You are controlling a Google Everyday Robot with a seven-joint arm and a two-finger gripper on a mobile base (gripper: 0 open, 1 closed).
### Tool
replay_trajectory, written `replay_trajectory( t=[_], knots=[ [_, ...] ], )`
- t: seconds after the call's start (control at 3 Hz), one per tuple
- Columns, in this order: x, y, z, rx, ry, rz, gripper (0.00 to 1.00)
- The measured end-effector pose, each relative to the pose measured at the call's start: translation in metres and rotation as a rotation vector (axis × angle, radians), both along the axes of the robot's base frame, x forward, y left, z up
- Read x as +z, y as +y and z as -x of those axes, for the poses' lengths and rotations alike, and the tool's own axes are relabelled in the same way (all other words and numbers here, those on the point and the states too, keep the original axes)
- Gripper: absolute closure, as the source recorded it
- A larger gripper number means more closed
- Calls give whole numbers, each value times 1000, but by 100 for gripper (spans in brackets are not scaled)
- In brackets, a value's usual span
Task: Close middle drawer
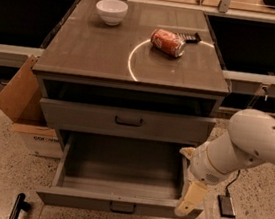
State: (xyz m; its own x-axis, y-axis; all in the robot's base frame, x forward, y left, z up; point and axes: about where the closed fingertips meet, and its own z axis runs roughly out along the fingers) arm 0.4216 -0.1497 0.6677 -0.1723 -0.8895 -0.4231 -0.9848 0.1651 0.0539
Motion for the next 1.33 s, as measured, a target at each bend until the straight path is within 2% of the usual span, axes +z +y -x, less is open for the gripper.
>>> replay_trajectory(
  t=[0.33,1.0,1.33],
  knots=[
    [-35,2,9,53,15,-10,0],
    [-77,6,20,115,27,-25,0],
    [-101,10,25,130,49,-10,17]
  ],
)
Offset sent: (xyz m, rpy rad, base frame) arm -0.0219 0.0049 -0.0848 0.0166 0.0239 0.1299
